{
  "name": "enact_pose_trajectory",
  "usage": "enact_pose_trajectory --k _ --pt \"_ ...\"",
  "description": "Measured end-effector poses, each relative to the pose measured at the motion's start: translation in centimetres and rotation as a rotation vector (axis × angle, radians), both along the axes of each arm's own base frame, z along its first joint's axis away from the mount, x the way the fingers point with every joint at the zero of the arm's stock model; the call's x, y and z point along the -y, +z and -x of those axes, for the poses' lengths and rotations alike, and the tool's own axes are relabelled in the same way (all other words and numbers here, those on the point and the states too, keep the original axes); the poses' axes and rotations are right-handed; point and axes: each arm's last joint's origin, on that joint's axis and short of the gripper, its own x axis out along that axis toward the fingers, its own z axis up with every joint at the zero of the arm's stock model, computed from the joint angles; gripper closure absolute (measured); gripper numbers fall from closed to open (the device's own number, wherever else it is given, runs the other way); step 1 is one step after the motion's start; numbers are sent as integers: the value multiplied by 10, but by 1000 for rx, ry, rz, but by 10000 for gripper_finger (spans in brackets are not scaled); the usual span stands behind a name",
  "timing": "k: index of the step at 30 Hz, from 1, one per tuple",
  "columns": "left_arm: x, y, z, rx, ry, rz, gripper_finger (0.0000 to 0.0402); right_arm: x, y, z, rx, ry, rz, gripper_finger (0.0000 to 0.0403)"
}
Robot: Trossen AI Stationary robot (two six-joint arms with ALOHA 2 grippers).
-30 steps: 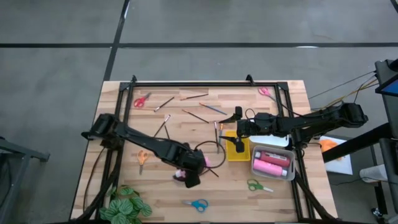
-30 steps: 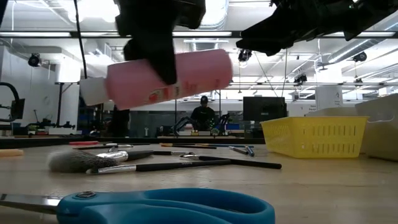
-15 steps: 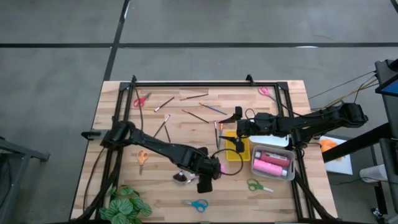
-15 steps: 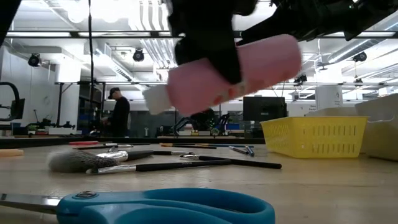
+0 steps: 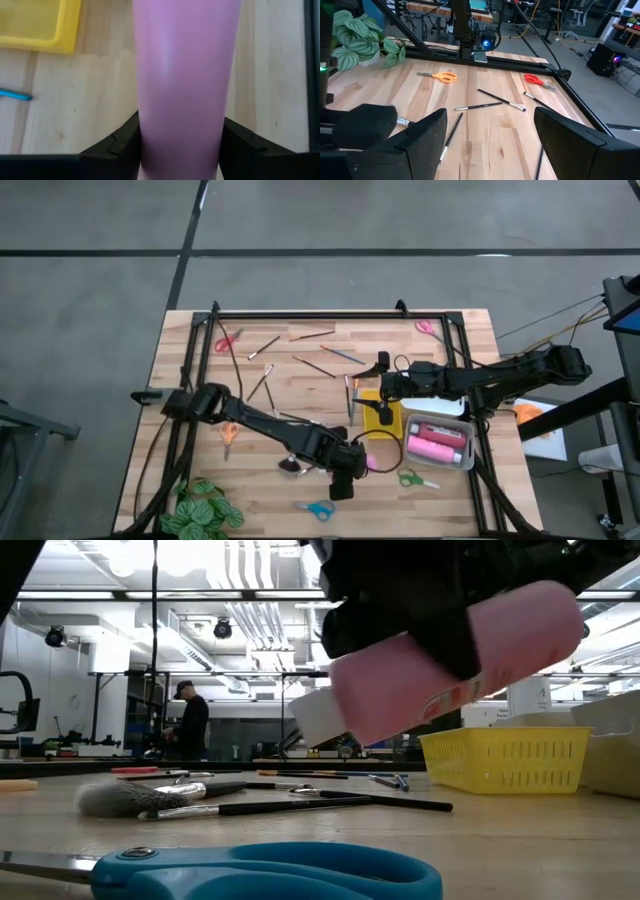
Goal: Pick & Place Paint Supplies
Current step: Put the pink paint bottle into the gray bin
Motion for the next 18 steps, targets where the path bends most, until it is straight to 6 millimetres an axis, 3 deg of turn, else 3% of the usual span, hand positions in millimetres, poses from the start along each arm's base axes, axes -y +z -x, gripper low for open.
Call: enact_pose_trajectory --k 8,18 --pt "7 -5 -2 50 -11 8 199 0 -1 0 -8 0 0 106" --pt "7 -37 -2 86 -2 30 199 0 -1 0 -13 0 -1 106"
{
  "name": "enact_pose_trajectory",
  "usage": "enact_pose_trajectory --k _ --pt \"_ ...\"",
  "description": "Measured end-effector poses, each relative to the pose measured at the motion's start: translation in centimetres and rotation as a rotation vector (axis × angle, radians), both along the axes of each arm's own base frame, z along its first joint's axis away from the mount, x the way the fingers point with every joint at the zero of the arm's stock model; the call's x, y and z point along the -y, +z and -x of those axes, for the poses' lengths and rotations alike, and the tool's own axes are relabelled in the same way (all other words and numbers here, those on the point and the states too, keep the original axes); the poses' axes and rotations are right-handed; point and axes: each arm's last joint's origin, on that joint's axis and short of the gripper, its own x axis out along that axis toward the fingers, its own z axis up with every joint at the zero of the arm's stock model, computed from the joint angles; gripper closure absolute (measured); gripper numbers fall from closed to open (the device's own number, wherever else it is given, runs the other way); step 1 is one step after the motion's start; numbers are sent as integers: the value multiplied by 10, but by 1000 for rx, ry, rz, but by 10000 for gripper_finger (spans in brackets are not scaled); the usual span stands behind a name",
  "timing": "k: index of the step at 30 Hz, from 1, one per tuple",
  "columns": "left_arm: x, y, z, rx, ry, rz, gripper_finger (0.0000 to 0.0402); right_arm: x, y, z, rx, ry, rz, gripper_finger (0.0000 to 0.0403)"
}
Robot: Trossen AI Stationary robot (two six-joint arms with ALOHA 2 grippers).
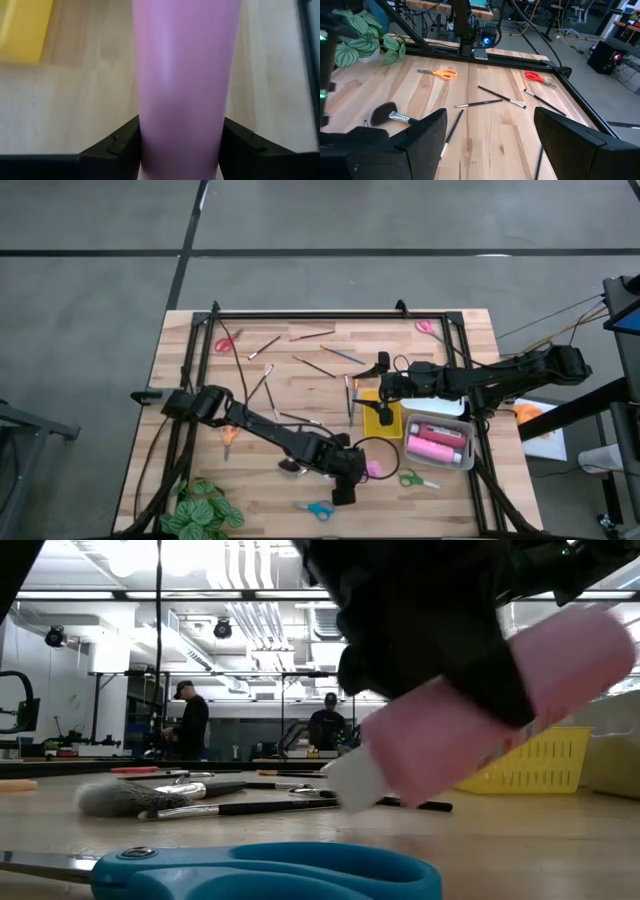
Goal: Pick & Place Paint Supplies
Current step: Put the pink paint bottle into the gray bin
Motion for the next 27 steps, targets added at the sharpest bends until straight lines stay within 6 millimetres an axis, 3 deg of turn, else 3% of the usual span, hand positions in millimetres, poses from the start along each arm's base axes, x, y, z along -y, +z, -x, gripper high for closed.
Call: enact_pose_trajectory --k 5,17,27 --pt "0 -13 4 -5 6 27 199 0 0 0 -1 0 1 106" --pt "-1 -13 0 41 5 41 199 0 0 0 -1 0 0 106" --pt "-5 -31 -2 21 23 40 199 0 0 0 1 0 1 106"
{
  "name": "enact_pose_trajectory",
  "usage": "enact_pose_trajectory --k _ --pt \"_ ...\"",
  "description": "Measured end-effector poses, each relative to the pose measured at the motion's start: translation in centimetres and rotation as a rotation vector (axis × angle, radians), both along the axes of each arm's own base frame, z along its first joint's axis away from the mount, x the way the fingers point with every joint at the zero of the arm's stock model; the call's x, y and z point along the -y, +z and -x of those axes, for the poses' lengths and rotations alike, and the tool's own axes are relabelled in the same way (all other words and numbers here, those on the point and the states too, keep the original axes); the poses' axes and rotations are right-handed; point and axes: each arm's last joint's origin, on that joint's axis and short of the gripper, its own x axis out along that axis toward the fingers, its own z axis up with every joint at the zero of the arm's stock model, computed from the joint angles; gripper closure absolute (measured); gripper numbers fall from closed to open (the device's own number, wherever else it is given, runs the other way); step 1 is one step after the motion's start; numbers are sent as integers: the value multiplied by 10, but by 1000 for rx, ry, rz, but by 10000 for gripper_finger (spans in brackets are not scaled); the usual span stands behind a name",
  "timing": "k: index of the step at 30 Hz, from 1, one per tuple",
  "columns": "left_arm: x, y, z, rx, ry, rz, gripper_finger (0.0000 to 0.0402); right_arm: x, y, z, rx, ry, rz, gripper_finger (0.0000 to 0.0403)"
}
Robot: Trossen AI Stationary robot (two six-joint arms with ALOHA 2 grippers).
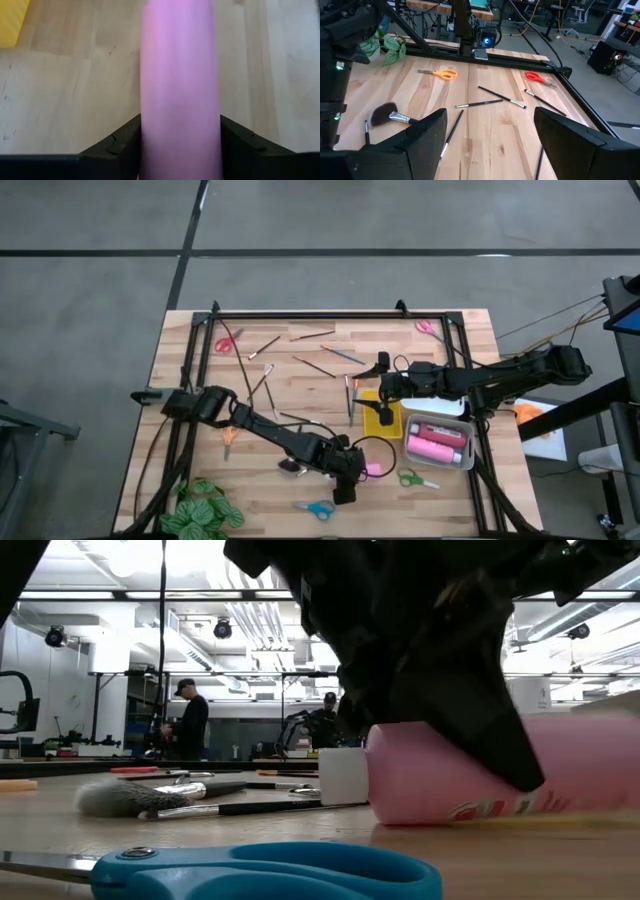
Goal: Pick & Place Paint Supplies
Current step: Put the pink paint bottle into the gray bin
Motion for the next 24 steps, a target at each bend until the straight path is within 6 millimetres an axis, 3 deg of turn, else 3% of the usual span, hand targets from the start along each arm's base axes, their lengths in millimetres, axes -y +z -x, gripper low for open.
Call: enact_pose_trajectory --k 6,16,24 --pt "-1 0 0 0 11 3 190 0 0 0 -1 0 1 106" --pt "-1 -1 -1 5 13 5 107 0 0 0 -1 0 1 106" --pt "-1 11 0 44 4 -19 102 0 0 0 -1 0 -1 106"
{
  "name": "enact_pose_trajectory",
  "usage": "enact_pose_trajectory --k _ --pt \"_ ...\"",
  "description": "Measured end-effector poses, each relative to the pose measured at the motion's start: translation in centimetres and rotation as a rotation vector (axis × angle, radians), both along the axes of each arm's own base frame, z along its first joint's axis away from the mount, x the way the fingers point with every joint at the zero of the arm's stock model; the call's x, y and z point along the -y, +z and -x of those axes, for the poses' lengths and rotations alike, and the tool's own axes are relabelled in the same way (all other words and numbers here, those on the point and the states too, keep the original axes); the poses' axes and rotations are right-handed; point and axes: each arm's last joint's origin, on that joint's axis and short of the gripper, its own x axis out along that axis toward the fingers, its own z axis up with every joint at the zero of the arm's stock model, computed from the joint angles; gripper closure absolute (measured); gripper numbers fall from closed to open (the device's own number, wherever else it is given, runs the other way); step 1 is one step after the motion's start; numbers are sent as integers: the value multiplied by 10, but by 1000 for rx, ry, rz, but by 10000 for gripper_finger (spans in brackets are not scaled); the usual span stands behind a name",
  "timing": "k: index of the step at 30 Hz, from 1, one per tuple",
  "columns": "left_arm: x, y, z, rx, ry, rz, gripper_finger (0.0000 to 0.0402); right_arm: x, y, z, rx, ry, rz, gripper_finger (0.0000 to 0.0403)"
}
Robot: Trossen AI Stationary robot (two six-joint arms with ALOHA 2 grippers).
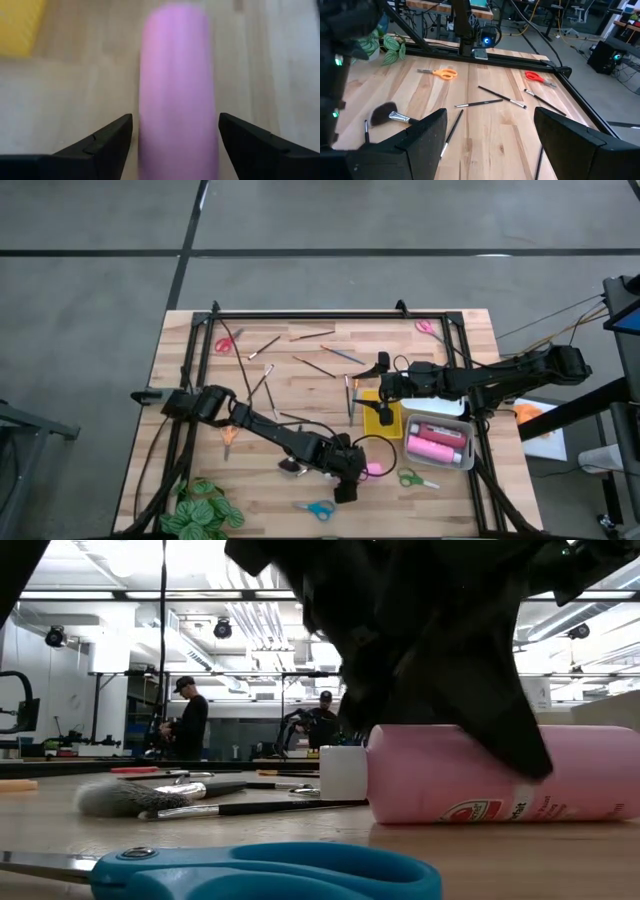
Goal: Pick & Place Paint Supplies
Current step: Put the pink paint bottle into the gray bin
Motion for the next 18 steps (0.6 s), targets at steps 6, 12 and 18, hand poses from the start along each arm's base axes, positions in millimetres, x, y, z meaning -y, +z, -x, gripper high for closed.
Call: enact_pose_trajectory --k 6,12,18 --pt "2 35 6 84 -73 -57 102 0 0 0 1 0 0 106" --pt "-5 63 29 173 -92 -51 101 0 0 0 0 0 2 106" --pt "-22 90 80 382 -108 -13 101 0 0 0 0 0 0 106"
